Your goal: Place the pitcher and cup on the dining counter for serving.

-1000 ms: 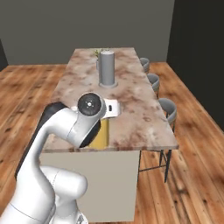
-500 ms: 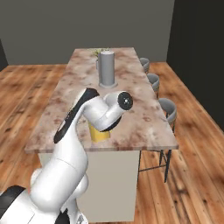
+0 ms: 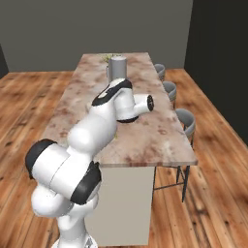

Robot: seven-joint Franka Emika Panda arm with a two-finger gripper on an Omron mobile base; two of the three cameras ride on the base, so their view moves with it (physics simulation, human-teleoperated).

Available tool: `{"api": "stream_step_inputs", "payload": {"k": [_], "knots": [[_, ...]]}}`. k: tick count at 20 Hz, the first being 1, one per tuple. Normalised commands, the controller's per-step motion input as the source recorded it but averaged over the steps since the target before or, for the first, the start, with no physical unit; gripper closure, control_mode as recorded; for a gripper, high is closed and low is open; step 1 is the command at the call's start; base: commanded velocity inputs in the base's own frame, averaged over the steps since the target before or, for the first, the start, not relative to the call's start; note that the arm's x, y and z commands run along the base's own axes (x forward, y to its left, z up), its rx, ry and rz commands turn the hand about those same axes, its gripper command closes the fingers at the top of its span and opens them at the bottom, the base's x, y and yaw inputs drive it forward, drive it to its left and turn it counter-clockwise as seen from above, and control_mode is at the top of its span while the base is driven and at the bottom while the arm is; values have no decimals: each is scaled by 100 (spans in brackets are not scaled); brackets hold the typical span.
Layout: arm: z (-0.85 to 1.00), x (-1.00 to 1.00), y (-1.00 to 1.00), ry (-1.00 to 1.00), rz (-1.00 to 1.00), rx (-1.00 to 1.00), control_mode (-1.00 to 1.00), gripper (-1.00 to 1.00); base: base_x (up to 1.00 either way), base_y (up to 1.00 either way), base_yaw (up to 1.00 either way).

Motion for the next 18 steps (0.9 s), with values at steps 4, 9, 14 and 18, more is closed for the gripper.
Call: {"api": "stream_step_inputs", "payload": {"k": [4, 9, 14, 18], "knots": [[0, 55, 37, -3, 28, 12, -100, 100, 0, 0, 0], [-1, 1, 25, -6, 7, 12, -100, 100, 0, 0, 0], [-23, 11, 16, -6, 0, 0, -100, 100, 0, 0, 0], [-33, 47, 13, -9, -4, 0, -100, 100, 0, 0, 0]]}}
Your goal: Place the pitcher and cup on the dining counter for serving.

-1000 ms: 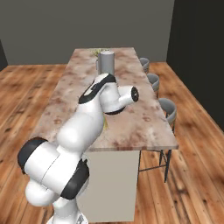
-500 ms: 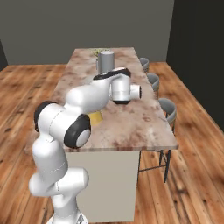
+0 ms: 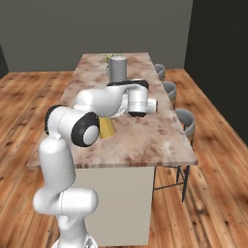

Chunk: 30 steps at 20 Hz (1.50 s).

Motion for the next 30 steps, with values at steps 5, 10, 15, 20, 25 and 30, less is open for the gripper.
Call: {"api": "stream_step_inputs", "payload": {"k": [5, 10, 15, 20, 25, 30], "knots": [[-29, 34, 11, -11, -3, 1, -100, 100, 0, 0, 0], [-29, 5, 10, -20, -11, 3, -100, 100, 0, 0, 0], [-11, 0, 11, -25, -19, 0, -100, 100, 0, 0, 0], [-10, 18, 10, -13, -19, 0, -100, 100, 0, 0, 0], [-11, 28, 1, 0, -9, 1, -100, 100, 0, 0, 0], [-34, 13, -14, 7, 0, 1, -100, 100, 0, 0, 0]]}}
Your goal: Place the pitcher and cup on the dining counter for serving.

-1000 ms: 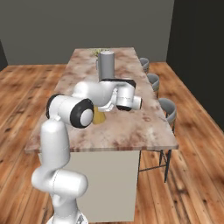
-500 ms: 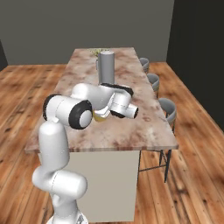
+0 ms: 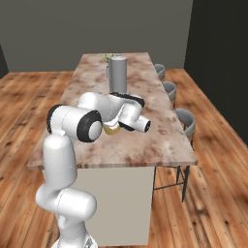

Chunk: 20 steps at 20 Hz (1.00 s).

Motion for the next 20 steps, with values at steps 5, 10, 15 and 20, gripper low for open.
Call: {"api": "stream_step_inputs", "payload": {"k": [5, 10, 15, 20], "knots": [[-33, 3, -27, 10, 0, 2, -100, 100, 0, 0, 0], [-28, 0, -29, 10, 0, 1, -100, 100, 0, 0, 0], [0, 0, 0, 2, 0, 0, -100, -100, 0, 0, 0], [1, -10, 0, 0, 0, 0, -100, -100, 0, 0, 0]]}}
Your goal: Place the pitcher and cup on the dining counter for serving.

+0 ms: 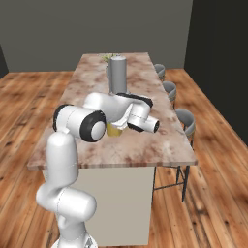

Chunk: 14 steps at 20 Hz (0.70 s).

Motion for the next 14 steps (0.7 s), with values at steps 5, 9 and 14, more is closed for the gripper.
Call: {"api": "stream_step_inputs", "payload": {"k": [5, 9, 14], "knots": [[11, -41, -9, 0, 0, 0, -100, -100, 0, 0, 0], [29, -78, -23, 0, 0, 0, -100, -100, 0, 0, 0], [50, -99, -30, 0, -3, 0, -100, -100, 0, 0, 0]]}}
